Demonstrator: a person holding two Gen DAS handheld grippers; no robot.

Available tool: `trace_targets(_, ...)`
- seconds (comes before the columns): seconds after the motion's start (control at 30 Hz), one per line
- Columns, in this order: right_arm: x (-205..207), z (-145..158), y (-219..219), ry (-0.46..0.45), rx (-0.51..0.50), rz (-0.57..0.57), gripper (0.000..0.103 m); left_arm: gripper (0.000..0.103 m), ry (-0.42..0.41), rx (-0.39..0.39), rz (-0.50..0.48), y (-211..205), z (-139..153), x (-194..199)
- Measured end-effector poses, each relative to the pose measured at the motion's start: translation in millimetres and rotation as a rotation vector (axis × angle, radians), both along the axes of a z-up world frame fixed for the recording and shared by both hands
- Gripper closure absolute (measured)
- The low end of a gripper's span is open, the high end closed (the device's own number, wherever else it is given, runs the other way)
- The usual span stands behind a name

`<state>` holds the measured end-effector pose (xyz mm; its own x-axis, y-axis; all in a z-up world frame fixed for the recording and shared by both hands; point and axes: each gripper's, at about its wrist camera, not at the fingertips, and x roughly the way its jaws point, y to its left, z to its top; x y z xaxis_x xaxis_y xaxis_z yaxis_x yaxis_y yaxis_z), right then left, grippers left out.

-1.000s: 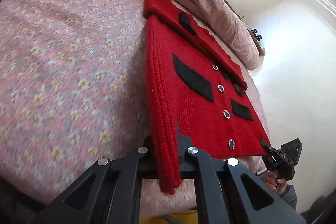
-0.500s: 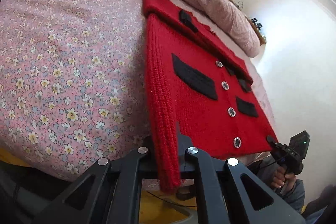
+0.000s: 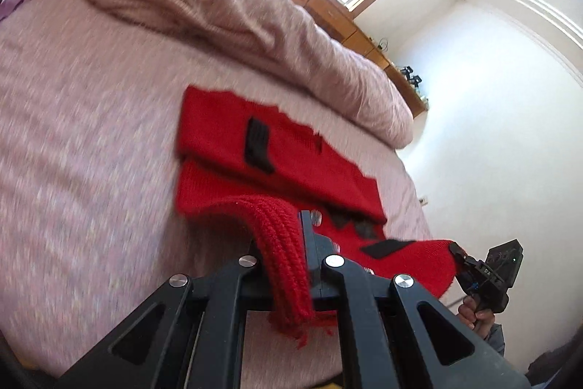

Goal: Fold small clothes
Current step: 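Fold the held hem over onto the collar with both tools, release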

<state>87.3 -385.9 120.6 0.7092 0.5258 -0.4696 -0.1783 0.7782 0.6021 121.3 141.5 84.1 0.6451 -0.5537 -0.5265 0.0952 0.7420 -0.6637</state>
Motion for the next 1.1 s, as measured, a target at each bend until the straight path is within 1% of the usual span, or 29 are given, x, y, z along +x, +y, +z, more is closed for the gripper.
trace_targets(0.07, 22.8, 5.9, -1.4, -0.007, 0.007, 0.005, 0.097, 0.102, -0.009, 0.013, 0.010, -1.7, 5.5, 21.6)
trace_targets(0.2, 69.2, 11.9, -4.4, -0.001, 0.022, 0.005, 0.097, 0.102, -0.010, -0.024, 0.033, -0.9, 5.9, 65.7)
trace_targets(0.3, 116.9, 6.4, -8.6, 0.008, 0.067, -0.009, 0.097, 0.102, -0.009, -0.054, 0.060, 4.2, 1.5, 109.6)
trace_targets(0.37, 146.9, -4.2, -11.1, 0.029, 0.099, -0.030, 0.096, 0.102, 0.012, -0.041, 0.086, 8.0, -5.8, 133.7)
trace_targets(0.4, 165.6, -11.8, -11.9, 0.042, 0.109, -0.041, 0.096, 0.102, 0.022, -0.032, 0.097, 8.7, -10.0, 148.3)
trace_targets(0.47, 195.1, -25.6, -11.0, 0.067, 0.111, -0.058, 0.096, 0.102, 0.069, 0.041, 0.124, 5.2, -22.3, 179.0)
trace_targets(0.5, 212.8, -35.6, -8.4, 0.074, 0.097, -0.068, 0.096, 0.102, 0.095, 0.082, 0.121, 0.8, -32.5, 197.8)
trace_targets(0.57, 239.3, -55.3, -1.2, 0.099, 0.054, -0.081, 0.096, 0.102, 0.124, 0.130, 0.123, -6.6, -49.9, 221.6)
trace_targets(0.6, 256.5, -70.7, 3.7, 0.146, 0.005, -0.101, 0.096, 0.102, 0.140, 0.151, 0.126, -10.0, -58.8, 232.7)
trace_targets(0.67, 275.7, -92.6, 6.4, 0.201, -0.005, -0.117, 0.096, 0.102, 0.150, 0.168, 0.136, -13.7, -74.5, 250.6)
trace_targets(0.73, 287.1, -108.2, 6.2, 0.222, 0.006, -0.133, 0.096, 0.102, 0.151, 0.143, 0.140, -13.3, -82.7, 259.2)
trace_targets(0.8, 291.3, -115.4, 3.8, 0.227, 0.025, -0.136, 0.096, 0.102, 0.152, 0.109, 0.139, -11.1, -91.4, 264.8)
trace_targets(0.93, 289.7, -126.8, -0.9, 0.261, 0.071, -0.136, 0.094, 0.100, 0.221, 0.068, 0.130, -8.7, -110.7, 269.2)
trace_targets(1.03, 285.5, -128.2, -3.3, 0.259, 0.080, -0.129, 0.090, 0.095, 0.211, 0.034, 0.133, -2.2, -108.4, 256.9)
trace_targets(1.07, 282.5, -127.0, -4.1, 0.257, 0.090, -0.130, 0.086, 0.090, 0.210, 0.028, 0.133, 0.4, -105.5, 250.6)
trace_targets(1.1, 278.8, -125.4, -5.8, 0.254, 0.100, -0.133, 0.078, 0.082, 0.208, 0.035, 0.137, 3.5, -101.4, 241.3)
